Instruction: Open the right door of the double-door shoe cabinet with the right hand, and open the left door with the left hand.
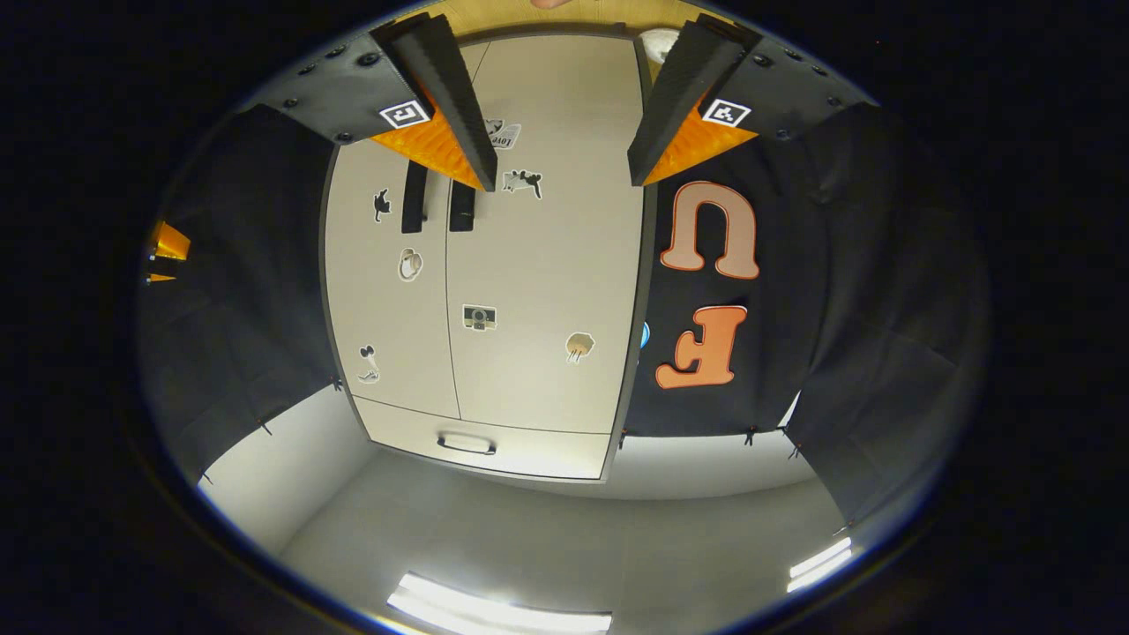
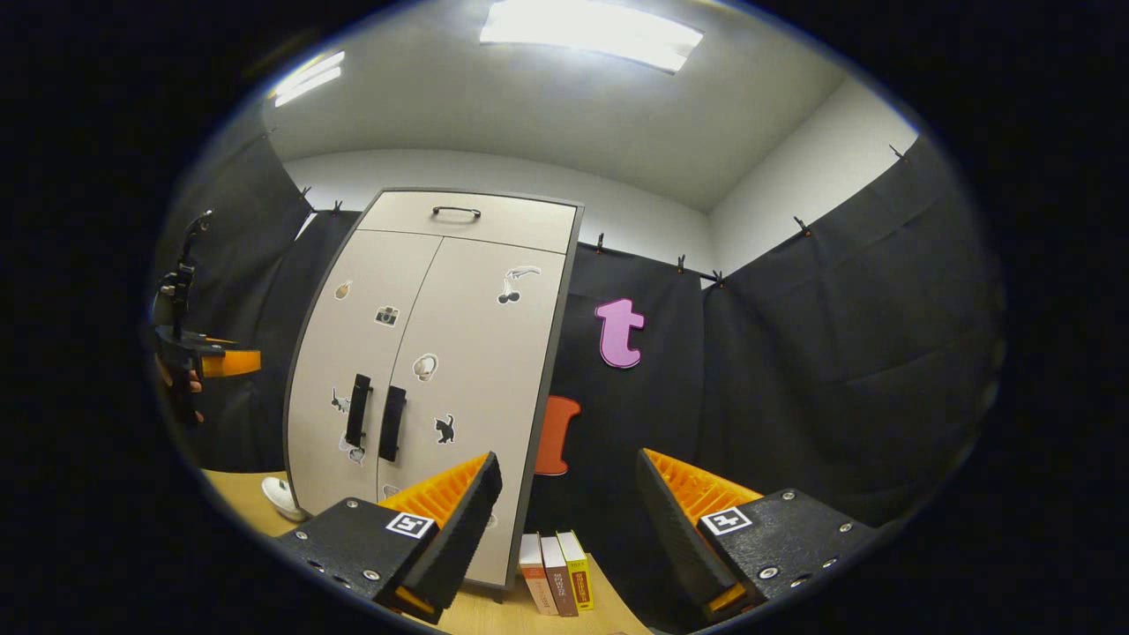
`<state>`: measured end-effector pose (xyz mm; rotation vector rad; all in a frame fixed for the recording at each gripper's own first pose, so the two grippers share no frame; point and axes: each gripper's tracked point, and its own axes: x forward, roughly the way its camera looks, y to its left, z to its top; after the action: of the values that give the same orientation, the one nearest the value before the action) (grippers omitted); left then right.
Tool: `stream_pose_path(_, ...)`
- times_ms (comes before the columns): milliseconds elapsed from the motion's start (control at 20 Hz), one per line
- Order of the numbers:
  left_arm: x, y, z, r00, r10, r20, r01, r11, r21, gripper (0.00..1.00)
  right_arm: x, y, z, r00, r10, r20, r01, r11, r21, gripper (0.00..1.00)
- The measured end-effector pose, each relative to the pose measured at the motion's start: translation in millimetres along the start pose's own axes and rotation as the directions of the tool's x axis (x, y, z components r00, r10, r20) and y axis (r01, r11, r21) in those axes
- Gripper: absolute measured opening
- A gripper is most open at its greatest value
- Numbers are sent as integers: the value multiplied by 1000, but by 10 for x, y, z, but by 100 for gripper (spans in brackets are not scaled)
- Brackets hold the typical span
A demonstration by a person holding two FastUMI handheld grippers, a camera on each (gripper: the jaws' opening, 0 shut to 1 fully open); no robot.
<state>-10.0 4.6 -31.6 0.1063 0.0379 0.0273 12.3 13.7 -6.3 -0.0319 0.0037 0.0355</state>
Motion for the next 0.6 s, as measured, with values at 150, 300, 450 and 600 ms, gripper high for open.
stream_pose_path(150,8,-13,-10,999,-21,30,22,999,-31,96,2,28,-55,1000,3,-11,-3,1000,2,94)
stream_pose_path(300,16,-13,-46,999,-30,17,31,999,-32,98,0,42,-84,1000,2,-26,-2,1000,-7,94)
stream_pose_path(450,-1,-1,-66,1000,-21,8,21,1000,-22,96,0,89,-49,1000,6,-17,-6,1000,-2,94)
stream_pose_path(600,-3,59,-89,1000,-15,5,15,1000,-22,98,49,170,-58,1000,21,-18,-21,1000,4,94)
